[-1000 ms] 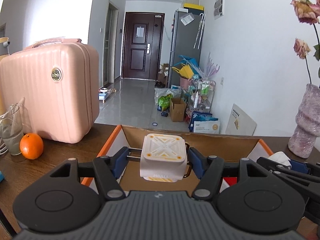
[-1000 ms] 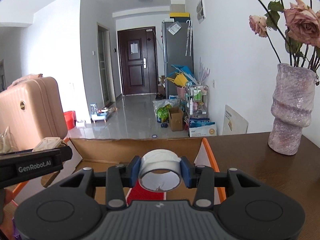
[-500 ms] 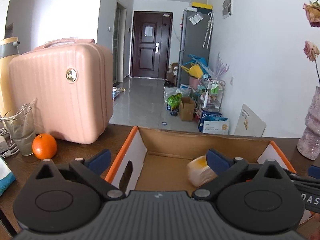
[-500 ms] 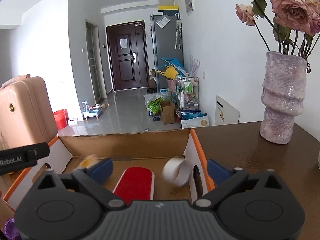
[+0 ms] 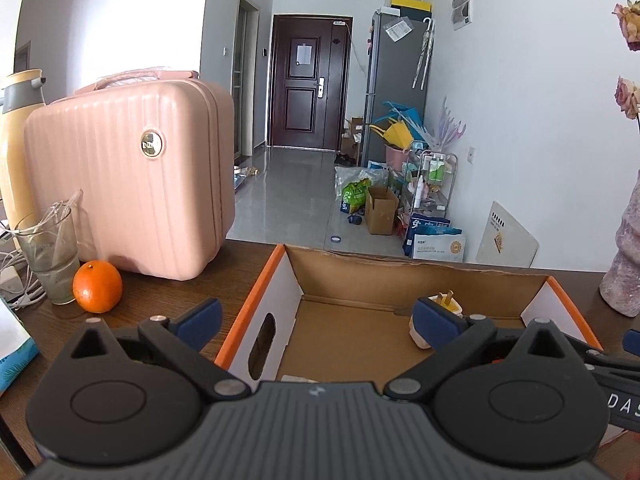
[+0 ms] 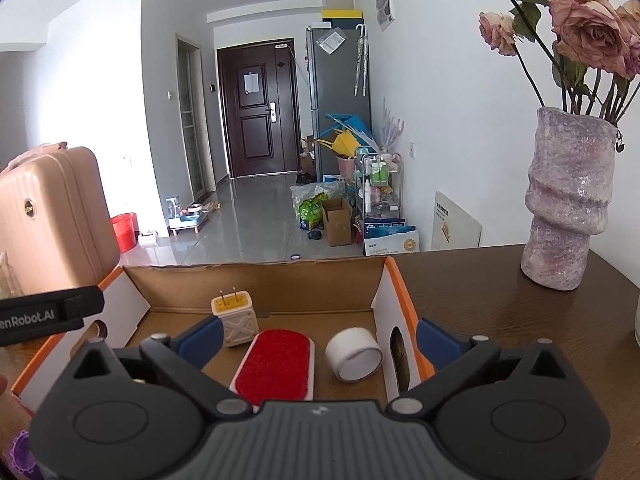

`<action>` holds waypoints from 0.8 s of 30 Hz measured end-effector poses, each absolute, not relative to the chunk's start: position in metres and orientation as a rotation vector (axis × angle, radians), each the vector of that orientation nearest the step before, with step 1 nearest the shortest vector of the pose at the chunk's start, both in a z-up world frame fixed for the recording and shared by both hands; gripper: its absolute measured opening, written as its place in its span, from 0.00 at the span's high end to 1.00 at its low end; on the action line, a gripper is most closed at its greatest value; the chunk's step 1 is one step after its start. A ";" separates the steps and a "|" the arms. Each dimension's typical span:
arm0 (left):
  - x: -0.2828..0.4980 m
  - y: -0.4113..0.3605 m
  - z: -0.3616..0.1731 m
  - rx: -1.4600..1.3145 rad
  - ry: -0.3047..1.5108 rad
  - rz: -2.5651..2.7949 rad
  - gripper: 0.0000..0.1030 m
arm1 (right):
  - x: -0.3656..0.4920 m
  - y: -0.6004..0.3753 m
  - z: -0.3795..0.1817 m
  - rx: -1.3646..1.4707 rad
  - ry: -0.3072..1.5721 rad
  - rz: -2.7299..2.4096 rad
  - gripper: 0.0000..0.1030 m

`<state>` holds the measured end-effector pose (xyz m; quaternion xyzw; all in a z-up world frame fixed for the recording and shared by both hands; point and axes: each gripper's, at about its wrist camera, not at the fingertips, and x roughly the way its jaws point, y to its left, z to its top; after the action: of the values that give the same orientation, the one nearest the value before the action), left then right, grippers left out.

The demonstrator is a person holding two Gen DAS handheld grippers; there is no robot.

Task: Organize rigid objects
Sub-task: 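Open both tools to drop the cube plug and tape roll into the box, then withdraw both tools from the box toward the remaining items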

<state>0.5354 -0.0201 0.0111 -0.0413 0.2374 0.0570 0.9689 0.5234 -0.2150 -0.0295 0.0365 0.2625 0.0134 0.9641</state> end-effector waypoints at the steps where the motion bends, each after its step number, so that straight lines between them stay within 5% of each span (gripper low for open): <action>1: 0.533 -0.020 0.013 -0.082 0.477 0.117 0.00 | 0.521 -0.214 -0.028 0.072 0.530 0.026 0.00; 24: 0.451 -0.002 0.022 -0.059 0.475 0.095 0.00 | 0.436 -0.222 -0.004 0.024 0.469 0.085 0.00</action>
<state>0.4507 -0.0025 0.0217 -0.0290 0.2354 0.0468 0.9703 0.4356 -0.2217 -0.0038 0.0119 0.2325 0.0422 0.9716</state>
